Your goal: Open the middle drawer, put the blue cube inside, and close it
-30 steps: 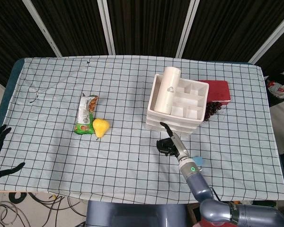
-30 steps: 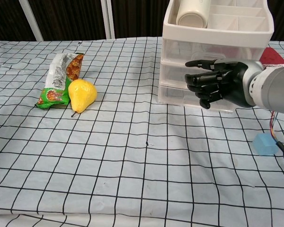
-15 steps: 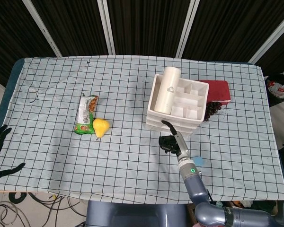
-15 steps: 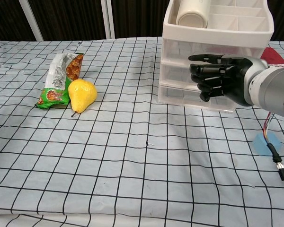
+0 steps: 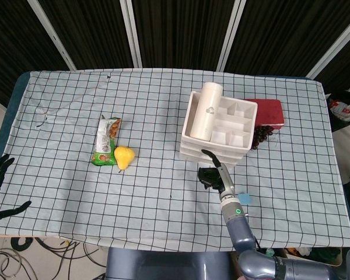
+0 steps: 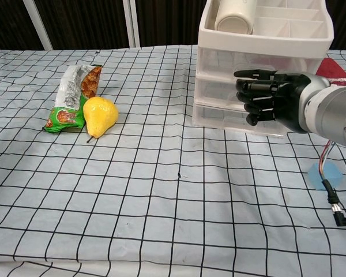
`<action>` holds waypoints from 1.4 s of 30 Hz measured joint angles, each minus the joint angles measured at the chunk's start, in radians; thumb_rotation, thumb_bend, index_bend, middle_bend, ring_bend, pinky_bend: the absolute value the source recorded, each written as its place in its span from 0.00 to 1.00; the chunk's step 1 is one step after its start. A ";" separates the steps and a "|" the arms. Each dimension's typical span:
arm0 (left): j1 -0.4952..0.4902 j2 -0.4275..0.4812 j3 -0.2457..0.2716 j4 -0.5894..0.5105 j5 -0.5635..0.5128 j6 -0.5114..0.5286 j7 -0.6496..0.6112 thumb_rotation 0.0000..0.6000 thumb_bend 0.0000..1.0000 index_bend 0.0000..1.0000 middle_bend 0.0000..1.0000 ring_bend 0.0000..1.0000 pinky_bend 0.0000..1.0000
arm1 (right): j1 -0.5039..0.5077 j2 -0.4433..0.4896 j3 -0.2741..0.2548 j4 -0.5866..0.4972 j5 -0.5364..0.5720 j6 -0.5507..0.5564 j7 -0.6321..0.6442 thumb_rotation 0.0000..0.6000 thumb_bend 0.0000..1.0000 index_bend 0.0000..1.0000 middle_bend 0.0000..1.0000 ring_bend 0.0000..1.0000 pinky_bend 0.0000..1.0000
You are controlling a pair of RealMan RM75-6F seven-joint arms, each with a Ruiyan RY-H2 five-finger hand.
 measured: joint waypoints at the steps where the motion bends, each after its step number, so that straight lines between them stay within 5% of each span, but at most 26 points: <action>1: 0.000 0.000 0.000 0.000 0.000 0.001 0.000 1.00 0.02 0.00 0.00 0.00 0.00 | -0.001 -0.003 0.001 0.003 0.000 0.000 -0.001 1.00 0.54 0.03 0.81 0.85 0.77; 13: 0.001 0.003 0.000 -0.002 0.000 0.000 -0.006 1.00 0.02 0.00 0.00 0.00 0.00 | -0.015 -0.028 0.019 0.021 0.004 0.005 -0.005 1.00 0.54 0.03 0.81 0.85 0.77; 32: 0.001 0.005 0.000 -0.003 -0.001 -0.002 -0.006 1.00 0.02 0.00 0.00 0.00 0.00 | -0.015 -0.030 0.090 0.041 0.011 -0.066 0.034 1.00 0.55 0.25 0.81 0.85 0.77; 42: 0.001 0.004 0.001 -0.003 0.000 0.000 -0.002 1.00 0.02 0.00 0.00 0.00 0.00 | -0.034 -0.012 0.066 -0.006 0.018 -0.075 0.025 1.00 0.55 0.27 0.81 0.85 0.77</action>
